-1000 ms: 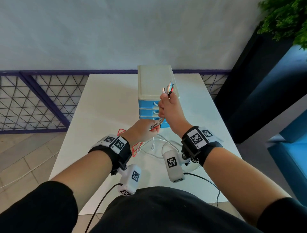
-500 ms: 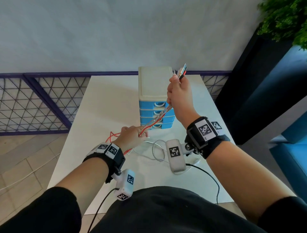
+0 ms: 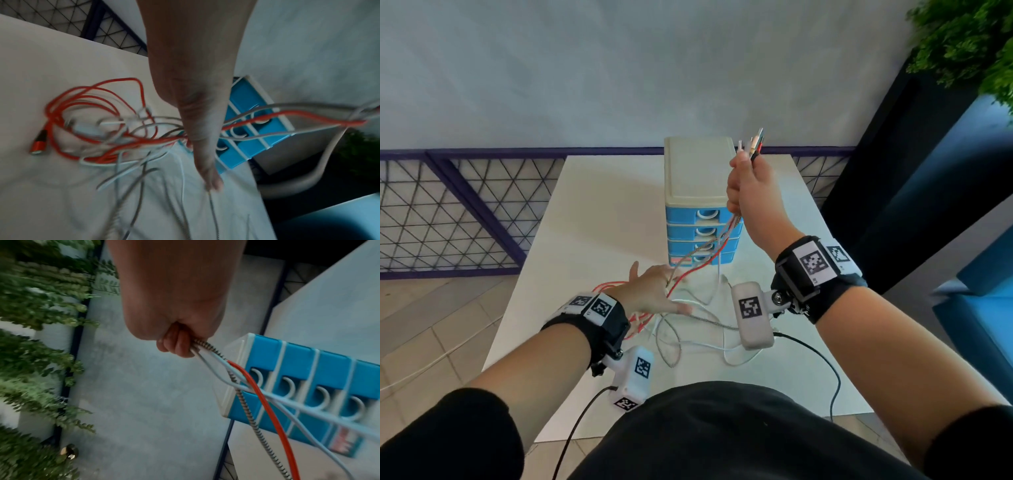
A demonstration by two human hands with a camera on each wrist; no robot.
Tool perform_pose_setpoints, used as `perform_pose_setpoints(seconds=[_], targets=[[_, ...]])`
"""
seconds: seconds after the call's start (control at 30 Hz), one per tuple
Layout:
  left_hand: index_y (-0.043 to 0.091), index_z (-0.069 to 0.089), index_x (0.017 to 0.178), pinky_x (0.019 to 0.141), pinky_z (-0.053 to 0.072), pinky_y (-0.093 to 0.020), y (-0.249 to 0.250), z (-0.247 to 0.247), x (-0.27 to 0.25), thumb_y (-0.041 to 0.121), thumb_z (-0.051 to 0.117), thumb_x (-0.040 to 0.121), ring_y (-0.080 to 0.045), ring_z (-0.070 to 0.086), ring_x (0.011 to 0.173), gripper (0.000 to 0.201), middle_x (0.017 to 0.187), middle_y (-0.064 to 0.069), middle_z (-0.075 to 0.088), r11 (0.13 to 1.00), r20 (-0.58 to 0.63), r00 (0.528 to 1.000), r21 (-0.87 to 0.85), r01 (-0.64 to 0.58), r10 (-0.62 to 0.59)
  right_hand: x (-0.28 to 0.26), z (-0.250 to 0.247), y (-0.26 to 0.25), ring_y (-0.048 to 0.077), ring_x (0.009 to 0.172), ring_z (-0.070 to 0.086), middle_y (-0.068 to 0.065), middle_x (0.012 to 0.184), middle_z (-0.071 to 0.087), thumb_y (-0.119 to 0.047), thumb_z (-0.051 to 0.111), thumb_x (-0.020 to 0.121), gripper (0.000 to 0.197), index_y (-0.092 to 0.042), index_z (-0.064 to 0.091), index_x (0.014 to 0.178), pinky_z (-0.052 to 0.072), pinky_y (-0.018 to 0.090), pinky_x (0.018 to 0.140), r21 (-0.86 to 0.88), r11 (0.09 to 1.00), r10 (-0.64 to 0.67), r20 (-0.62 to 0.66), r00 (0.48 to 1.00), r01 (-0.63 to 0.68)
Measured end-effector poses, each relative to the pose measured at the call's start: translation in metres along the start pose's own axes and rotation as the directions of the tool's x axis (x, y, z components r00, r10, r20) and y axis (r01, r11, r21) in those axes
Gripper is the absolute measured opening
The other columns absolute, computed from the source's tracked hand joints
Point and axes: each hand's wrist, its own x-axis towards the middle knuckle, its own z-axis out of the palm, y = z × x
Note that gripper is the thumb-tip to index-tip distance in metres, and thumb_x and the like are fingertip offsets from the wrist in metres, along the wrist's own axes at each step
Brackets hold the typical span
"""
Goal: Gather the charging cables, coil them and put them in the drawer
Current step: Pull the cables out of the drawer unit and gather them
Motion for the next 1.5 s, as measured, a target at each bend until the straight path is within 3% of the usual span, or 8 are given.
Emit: perform_pose_setpoints(seconds=[0.13, 0.33, 0.53, 0.63, 0.87, 1.07, 1.23, 1.5], targets=[[0.027, -0.007, 0.15, 0.118, 0.017, -0.032, 0.016, -0.039, -0.009, 0.071, 0.069, 0.055, -0.006, 0.02, 0.139, 0.129, 0.158, 0.004, 0.012, 0.866, 0.123, 0.972, -0.487, -0.117, 0.201, -0.005, -0.004, 0.022, 0.006, 0.04, 0.026, -0.01, 0.053, 0.03, -0.022, 0.031, 0.105, 0.022, -0.014, 0.041, 0.087, 0.027, 0.021, 0.042, 0.055, 0.996, 0.062, 0.117, 0.991, -0.068], [0.027, 0.059, 0.108, 0.102, 0.041, -0.029, 0.062, -0.087, -0.006, 0.057, 0.015, 0.094, -0.003, 0.057, 0.108, 0.055, 0.117, 0.005, 0.063, 0.588, -0.117, 0.982, -0.789, -0.181, 0.145, -0.004, 0.002, 0.037, 0.014, 0.057, 0.055, -0.001, 0.068, 0.055, -0.016, 0.033, 0.105, 0.022, -0.011, 0.053, 0.096, 0.046, 0.032, 0.063, 0.022, 0.995, 0.095, 0.16, 0.983, -0.099], [0.014, 0.044, 0.134, 0.083, 0.049, -0.017, 0.09, -0.082, 0.006, 0.051, 0.013, 0.098, 0.0, 0.063, 0.081, 0.06, 0.093, 0.005, 0.061, 0.496, -0.247, 0.951, -0.812, -0.307, 0.185, 0.001, -0.003, 0.034, 0.022, 0.092, 0.068, 0.005, 0.098, 0.072, -0.026, 0.046, 0.1, 0.02, -0.018, 0.065, 0.097, 0.056, 0.048, 0.082, -0.239, 0.968, -0.041, 0.125, 0.991, 0.07], [0.014, 0.052, 0.103, 0.077, 0.044, -0.029, 0.099, -0.076, 0.008, 0.048, 0.016, 0.099, -0.012, 0.056, 0.071, 0.049, 0.077, -0.001, 0.051, 0.483, -0.223, 0.948, -0.819, -0.309, 0.228, 0.0, -0.013, 0.035, 0.022, 0.061, 0.058, 0.007, 0.07, 0.057, -0.027, 0.051, 0.099, 0.024, -0.009, 0.067, 0.105, 0.055, 0.042, 0.062, -0.255, 0.967, 0.037, 0.163, 0.986, 0.006], [0.017, 0.043, 0.078, 0.061, 0.04, -0.019, 0.092, -0.068, 0.009, 0.022, 0.028, 0.103, -0.006, 0.048, 0.058, 0.03, 0.064, 0.007, 0.047, 0.625, -0.469, 0.879, -0.661, -0.415, 0.088, -0.004, -0.061, 0.043, 0.015, 0.112, 0.062, -0.002, 0.121, 0.067, -0.045, 0.04, 0.097, 0.04, -0.021, 0.065, 0.118, 0.041, 0.037, 0.098, -0.208, 0.917, 0.398, 0.465, 0.791, -0.34], [0.019, 0.04, 0.075, 0.06, 0.045, -0.018, 0.085, -0.072, 0.015, 0.021, 0.027, 0.103, -0.015, 0.047, 0.059, 0.031, 0.066, 0.003, 0.041, 0.669, -0.528, 0.846, -0.605, -0.432, 0.069, -0.023, -0.072, 0.095, 0.013, 0.074, 0.062, -0.004, 0.081, 0.066, 0.001, 0.046, 0.085, 0.032, -0.011, 0.071, 0.101, 0.044, 0.009, 0.058, -0.908, 0.379, 0.738, 0.412, 0.534, 0.178], [0.008, 0.043, 0.087, 0.054, 0.042, -0.006, 0.09, -0.073, 0.004, 0.02, 0.026, 0.103, -0.013, 0.046, 0.062, 0.026, 0.068, 0.002, 0.04, 0.685, -0.507, 0.854, -0.582, -0.439, 0.117, -0.051, -0.081, 0.147, 0.023, 0.084, 0.068, -0.001, 0.09, 0.07, -0.025, 0.078, 0.07, 0.028, -0.016, 0.069, 0.095, 0.052, 0.028, 0.072, -0.755, -0.117, 0.848, 0.263, 0.461, 0.645], [0.016, 0.047, 0.085, 0.073, 0.047, -0.028, 0.079, -0.07, 0.006, 0.028, 0.027, 0.103, -0.013, 0.052, 0.066, 0.029, 0.069, 0.004, 0.045, 0.708, -0.485, 0.866, -0.568, -0.42, 0.125, -0.077, -0.069, 0.15, 0.03, 0.108, 0.063, 0.01, 0.119, 0.065, -0.006, 0.046, 0.096, 0.025, -0.003, 0.061, 0.115, 0.047, 0.038, 0.095, -0.519, -0.238, 0.812, 0.357, 0.462, 0.821]])
